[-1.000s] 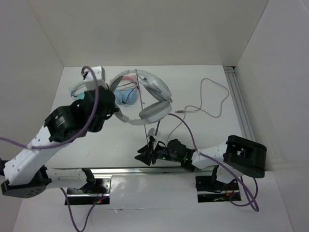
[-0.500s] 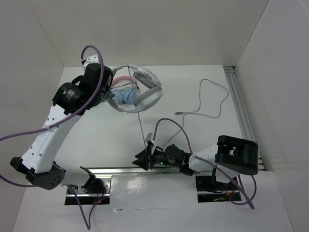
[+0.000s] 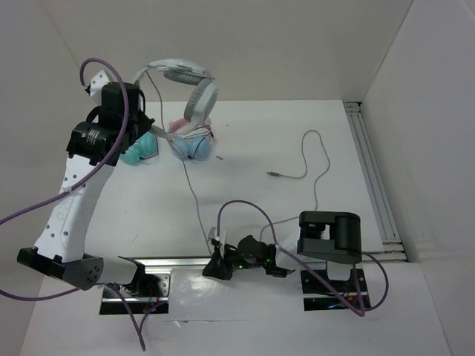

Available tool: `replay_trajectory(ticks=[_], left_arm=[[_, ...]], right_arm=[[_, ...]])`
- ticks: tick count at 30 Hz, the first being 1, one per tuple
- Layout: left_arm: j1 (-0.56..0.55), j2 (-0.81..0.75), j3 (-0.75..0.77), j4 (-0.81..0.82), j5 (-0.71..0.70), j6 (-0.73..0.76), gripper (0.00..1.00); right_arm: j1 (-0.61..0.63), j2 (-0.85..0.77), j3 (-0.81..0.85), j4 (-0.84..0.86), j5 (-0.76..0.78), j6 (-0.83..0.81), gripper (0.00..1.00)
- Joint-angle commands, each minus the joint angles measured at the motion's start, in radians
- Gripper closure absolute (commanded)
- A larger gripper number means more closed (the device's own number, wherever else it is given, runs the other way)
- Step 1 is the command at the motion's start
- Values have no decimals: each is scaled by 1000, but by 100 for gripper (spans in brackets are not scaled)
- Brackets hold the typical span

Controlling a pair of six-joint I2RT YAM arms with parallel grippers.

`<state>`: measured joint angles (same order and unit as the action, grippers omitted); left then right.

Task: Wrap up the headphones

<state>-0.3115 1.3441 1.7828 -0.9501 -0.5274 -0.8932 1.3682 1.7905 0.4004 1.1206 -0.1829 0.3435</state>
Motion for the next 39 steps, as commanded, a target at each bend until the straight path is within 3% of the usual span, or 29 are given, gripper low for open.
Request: replay_trajectory(ticks=[1, 2, 8, 15, 21, 25, 29, 33, 39], left_arm=[[32, -10, 46, 132, 29, -17, 100], [51, -10, 26, 146, 39, 3, 100], [126, -31, -89, 182, 32, 62, 100], [258, -20, -175, 191, 108, 112, 100], [242, 18, -197, 192, 28, 174, 100], [230, -12, -290, 160, 70, 214, 100], [212, -103, -439, 180, 70, 223, 100], [151, -171, -536, 189, -2, 261, 100], [65, -149, -576, 198, -2, 307, 100]], right_arm=[[19, -34, 6, 105, 31, 9, 86], [44, -77, 6, 44, 60, -9, 100], [170, -302, 40, -267, 334, -93, 100], [434, -560, 158, -698, 672, -175, 100], [595, -583, 311, -873, 879, -234, 100], [667, -572, 475, -1094, 1107, -276, 100], [677, -635, 544, -1168, 1249, -357, 100], [677, -717, 621, -1092, 1275, -543, 100], [626, -659, 842, -1053, 1306, -799, 100]])
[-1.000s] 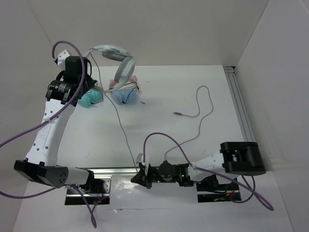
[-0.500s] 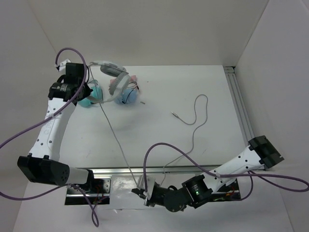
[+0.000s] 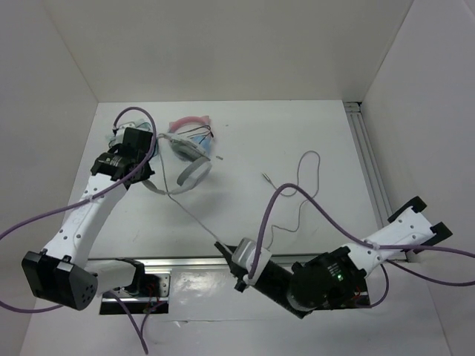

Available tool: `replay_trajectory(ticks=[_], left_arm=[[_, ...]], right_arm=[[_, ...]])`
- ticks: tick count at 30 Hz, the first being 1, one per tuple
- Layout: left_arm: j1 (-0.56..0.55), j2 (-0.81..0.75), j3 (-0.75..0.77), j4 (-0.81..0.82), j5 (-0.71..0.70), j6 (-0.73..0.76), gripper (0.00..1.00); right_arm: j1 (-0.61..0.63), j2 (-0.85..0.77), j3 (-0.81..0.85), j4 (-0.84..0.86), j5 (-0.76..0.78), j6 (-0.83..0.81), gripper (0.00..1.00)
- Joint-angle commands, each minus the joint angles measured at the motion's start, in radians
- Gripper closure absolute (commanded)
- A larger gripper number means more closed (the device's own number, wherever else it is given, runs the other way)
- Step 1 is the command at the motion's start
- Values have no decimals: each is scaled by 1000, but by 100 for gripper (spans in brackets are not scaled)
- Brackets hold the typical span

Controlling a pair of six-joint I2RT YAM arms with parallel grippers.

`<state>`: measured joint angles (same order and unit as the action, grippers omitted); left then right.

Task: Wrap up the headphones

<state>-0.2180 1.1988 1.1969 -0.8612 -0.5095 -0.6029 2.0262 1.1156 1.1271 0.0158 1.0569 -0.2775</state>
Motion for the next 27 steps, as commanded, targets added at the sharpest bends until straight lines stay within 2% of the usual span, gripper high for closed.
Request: replay_trajectory(ticks=[1, 4, 5, 6, 8, 9, 13, 18, 20, 27], left_arm=[[-61, 11, 10, 120, -9, 28, 100], [-115, 24, 10, 129, 3, 74, 100], [-147, 24, 10, 129, 3, 74, 100], [-164, 12, 10, 129, 3, 95, 100], [-205, 12, 1, 142, 14, 106, 100], [-219, 12, 1, 142, 14, 117, 100], [-291, -10, -8, 162, 46, 170, 100], [-394, -137, -51, 185, 57, 238, 100], [-444, -172, -60, 185, 91, 249, 100], [-553, -341, -50, 104, 66, 239, 100]], right_arm=[[-58, 30, 135, 64, 57, -201, 100], [-225, 30, 210, 29, -50, -213, 100], [-286, 30, 235, -6, -95, -162, 100], [-428, 41, 253, -48, -198, -138, 100], [-571, 68, 316, -106, -331, -82, 100], [-690, 102, 356, -137, -436, -48, 100], [-866, 202, 424, -165, -595, -25, 100], [-1058, 289, 459, -175, -731, -34, 100], [-1106, 309, 468, -175, -785, -34, 100], [-1348, 337, 442, -160, -980, 9, 100]])
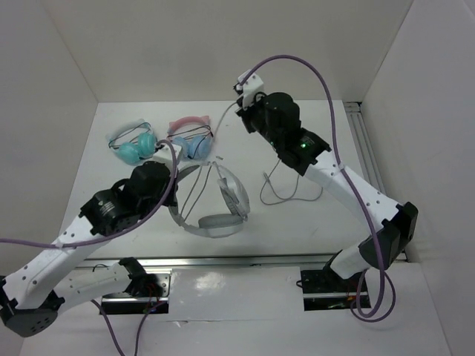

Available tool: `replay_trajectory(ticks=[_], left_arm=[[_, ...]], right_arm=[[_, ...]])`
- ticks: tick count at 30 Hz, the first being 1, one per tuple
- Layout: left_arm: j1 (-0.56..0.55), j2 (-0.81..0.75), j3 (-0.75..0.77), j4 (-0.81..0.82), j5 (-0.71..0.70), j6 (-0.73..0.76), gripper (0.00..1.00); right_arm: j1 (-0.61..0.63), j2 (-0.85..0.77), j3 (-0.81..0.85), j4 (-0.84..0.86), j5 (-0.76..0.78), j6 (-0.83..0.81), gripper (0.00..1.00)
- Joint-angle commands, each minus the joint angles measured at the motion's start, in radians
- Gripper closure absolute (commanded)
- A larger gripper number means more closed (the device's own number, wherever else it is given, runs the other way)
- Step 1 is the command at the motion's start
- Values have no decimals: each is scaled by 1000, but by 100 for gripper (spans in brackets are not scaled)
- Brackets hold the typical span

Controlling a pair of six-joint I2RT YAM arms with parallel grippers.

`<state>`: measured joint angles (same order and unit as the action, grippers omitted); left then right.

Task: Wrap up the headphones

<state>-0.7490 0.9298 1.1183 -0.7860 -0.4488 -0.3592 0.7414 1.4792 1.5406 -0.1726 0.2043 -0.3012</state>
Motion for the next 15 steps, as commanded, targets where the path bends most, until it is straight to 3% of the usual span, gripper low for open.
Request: replay_trajectory(ticks=[1, 7, 11, 15], left_arm=[[-33, -84, 52, -5, 21, -4, 100], [-33, -129, 143, -107, 96, -4, 100], [-33, -149, 221, -116, 223, -4, 100], [-33, -120, 319, -107, 291, -35, 100]], right_arm=[[-107, -26, 20, 39, -150, 43, 100], [-204, -17, -31, 80, -253, 99, 100], [-229, 16, -60, 99, -324, 132, 100], [-229, 30, -144, 192, -515, 201, 100]])
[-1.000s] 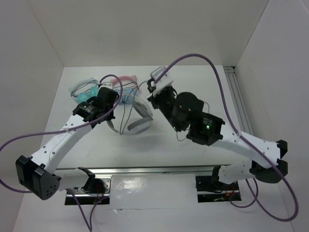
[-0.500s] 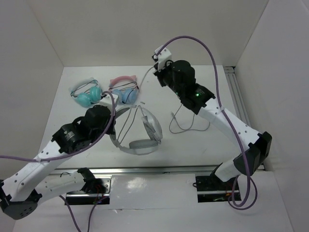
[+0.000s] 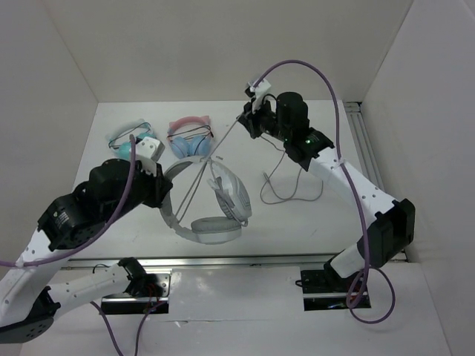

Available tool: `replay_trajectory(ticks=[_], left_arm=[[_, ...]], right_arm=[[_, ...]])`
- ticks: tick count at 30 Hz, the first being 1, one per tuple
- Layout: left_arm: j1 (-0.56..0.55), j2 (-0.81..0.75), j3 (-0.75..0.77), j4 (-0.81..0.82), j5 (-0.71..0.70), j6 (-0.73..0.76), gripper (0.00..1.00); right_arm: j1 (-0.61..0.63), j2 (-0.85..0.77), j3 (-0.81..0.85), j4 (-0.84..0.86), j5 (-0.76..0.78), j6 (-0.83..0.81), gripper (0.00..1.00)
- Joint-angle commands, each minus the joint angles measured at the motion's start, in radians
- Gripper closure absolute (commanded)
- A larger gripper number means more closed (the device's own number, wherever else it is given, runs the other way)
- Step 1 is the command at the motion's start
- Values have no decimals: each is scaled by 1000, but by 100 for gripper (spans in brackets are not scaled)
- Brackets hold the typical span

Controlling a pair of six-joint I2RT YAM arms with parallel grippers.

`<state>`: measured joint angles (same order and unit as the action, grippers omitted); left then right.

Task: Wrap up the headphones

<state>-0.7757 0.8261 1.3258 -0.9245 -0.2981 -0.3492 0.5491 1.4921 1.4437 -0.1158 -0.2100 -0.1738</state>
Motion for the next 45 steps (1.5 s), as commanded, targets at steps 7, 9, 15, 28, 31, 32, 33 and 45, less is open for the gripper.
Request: replay_trajectory(ticks=[7, 9, 15, 28, 31, 32, 33, 45], left_arm=[[-7, 65, 254, 187, 5, -238, 100], [-7, 93, 301, 225, -21, -298, 100], [-7, 203, 409, 211, -195, -425, 100], [102, 560, 751, 44, -380, -389, 100], [217, 652, 802, -5, -332, -369, 100], [243, 674, 815, -19, -311, -358, 100], [266, 692, 834, -36, -311, -343, 100], [282, 809, 604, -124, -603, -355, 100]], right_arm=[[86, -26, -436, 550, -247, 267, 93], [127, -7, -518, 739, -278, 347, 90], [244, 184, -592, 933, -332, 441, 85], [363, 214, -920, 1283, -266, 525, 80], [428, 107, -992, 1207, -181, 473, 95], [446, 77, -1011, 1191, -154, 453, 97], [481, 18, -1028, 1153, -125, 453, 97], [759, -340, -881, 598, 217, 303, 100]])
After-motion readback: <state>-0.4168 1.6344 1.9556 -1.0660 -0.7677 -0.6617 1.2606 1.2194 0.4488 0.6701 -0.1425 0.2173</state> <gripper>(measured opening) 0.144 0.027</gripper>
